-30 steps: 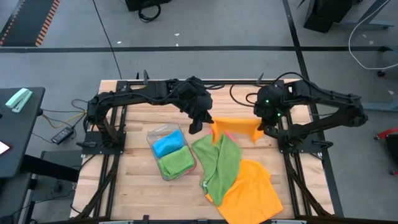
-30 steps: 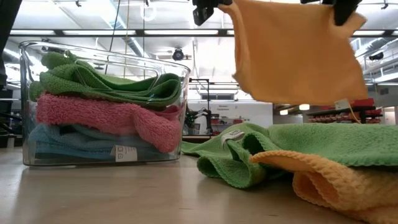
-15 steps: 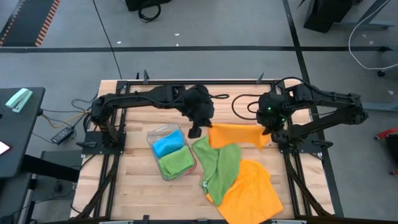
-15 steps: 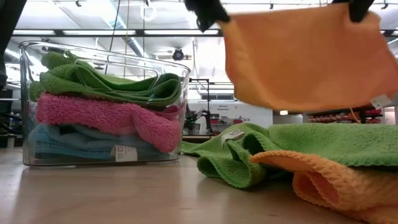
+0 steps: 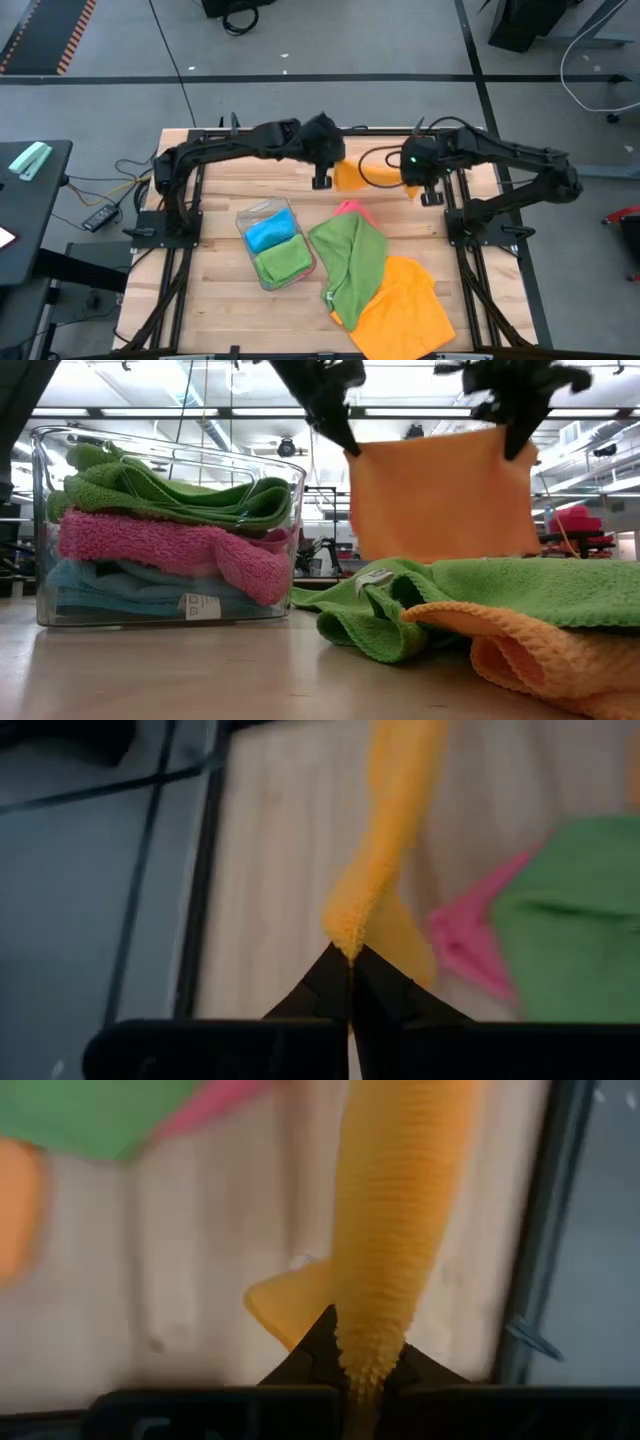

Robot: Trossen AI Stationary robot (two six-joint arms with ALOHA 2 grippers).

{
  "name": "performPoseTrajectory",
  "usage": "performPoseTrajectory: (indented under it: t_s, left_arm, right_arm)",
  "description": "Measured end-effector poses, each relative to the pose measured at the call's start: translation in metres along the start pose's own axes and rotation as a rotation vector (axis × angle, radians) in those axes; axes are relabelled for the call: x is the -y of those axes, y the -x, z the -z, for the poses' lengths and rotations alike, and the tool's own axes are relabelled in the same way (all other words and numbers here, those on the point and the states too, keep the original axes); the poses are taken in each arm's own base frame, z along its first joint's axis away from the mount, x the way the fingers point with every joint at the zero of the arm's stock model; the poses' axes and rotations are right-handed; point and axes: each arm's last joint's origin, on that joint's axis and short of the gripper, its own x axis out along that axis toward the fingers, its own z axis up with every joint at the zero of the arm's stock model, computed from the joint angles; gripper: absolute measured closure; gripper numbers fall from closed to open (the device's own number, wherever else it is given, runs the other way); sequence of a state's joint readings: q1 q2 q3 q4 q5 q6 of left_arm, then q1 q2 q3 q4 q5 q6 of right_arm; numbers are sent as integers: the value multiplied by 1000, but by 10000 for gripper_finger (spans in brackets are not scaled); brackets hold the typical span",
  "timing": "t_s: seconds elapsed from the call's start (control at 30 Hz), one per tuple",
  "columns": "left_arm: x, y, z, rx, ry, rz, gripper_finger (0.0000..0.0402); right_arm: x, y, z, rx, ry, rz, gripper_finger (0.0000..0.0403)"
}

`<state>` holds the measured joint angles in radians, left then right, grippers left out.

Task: Fold microfiber towels
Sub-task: Fold the left yellow towel

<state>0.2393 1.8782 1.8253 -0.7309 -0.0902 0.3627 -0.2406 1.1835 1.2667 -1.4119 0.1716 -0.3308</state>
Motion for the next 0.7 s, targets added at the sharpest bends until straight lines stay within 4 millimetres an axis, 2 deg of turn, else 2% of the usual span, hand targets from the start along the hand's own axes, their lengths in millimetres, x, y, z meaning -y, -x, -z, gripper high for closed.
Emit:
performPoseTrajectory:
  t_s: [0.17, 0.3, 0.43, 0.6, 0.7]
  left_arm:
    - [-19, -13, 11, -45, -28, -47, 377]
    - [-25, -26, 16, -86, -87, -93, 386]
    - [-36, -32, 18, -101, -156, -172, 394]
    - [-56, -43, 24, -128, -186, -297, 374]
    - [-63, -47, 31, -171, -215, -312, 376]
  right_arm:
    - [29, -17, -2, -76, -25, 56, 388]
    - [50, -28, -3, -93, -22, 87, 388]
    - [69, -36, -2, -92, 2, 131, 388]
    - [94, -43, 1, -108, 7, 236, 388]
    - [102, -46, 2, -100, -15, 259, 388]
